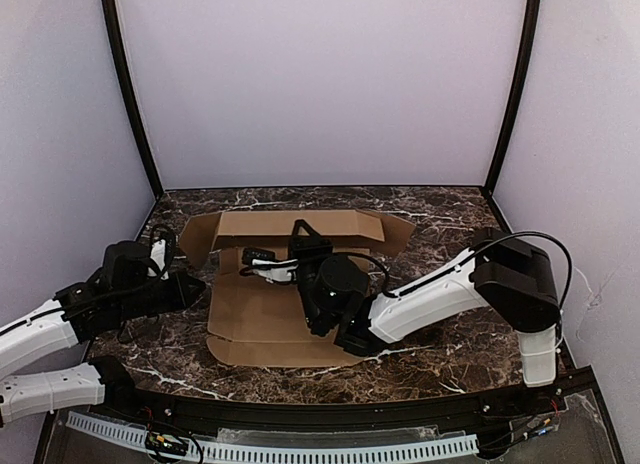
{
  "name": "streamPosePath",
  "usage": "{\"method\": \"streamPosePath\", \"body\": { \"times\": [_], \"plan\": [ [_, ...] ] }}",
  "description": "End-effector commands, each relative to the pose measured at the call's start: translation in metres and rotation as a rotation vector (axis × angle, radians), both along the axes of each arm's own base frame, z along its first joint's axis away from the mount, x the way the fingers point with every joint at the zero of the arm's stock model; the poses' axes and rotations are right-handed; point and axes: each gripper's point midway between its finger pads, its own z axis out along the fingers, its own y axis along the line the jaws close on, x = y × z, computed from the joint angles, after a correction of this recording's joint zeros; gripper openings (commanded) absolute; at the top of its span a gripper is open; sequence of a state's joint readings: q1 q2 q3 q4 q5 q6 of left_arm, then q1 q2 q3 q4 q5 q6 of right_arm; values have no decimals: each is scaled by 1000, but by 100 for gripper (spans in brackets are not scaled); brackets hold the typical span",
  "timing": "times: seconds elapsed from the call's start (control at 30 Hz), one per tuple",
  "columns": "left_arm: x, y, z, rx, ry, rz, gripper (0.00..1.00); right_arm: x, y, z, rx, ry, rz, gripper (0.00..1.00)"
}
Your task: Fold the paper box
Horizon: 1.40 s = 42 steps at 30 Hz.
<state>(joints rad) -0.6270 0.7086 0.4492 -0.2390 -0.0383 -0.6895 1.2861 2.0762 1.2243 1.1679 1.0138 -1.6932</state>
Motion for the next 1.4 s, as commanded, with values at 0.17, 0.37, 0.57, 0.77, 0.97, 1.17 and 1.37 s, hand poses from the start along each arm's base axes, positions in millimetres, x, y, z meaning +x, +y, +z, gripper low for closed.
{"method": "streamPosePath", "body": {
  "times": [0.17, 0.37, 0.57, 0.77, 0.97, 1.17, 1.37],
  "plan": [
    [-12, 33, 6, 185, -9, 30, 1, -1, -5, -15, -9, 10, 6, 0],
    [-19, 46, 23, 196, -35, 56, 1, 2, -3, -40, -32, 170, 46, 0],
    [-22, 49, 48, 144, -74, 79, 2, 11, -12, -68, -42, 361, 45, 0],
    [-18, 60, 59, 203, -97, 119, 4, 23, -19, -82, -39, 399, 22, 0],
    [-6, 69, 61, 310, -109, 160, 5, 34, -19, -88, -32, 417, 23, 0],
    [16, 85, 57, 476, -130, 249, 1, 40, -26, -91, -31, 444, 38, 0],
    [43, 69, 51, 478, -155, 239, 1, 46, -32, -93, -47, 479, 51, 0]
  ]
}}
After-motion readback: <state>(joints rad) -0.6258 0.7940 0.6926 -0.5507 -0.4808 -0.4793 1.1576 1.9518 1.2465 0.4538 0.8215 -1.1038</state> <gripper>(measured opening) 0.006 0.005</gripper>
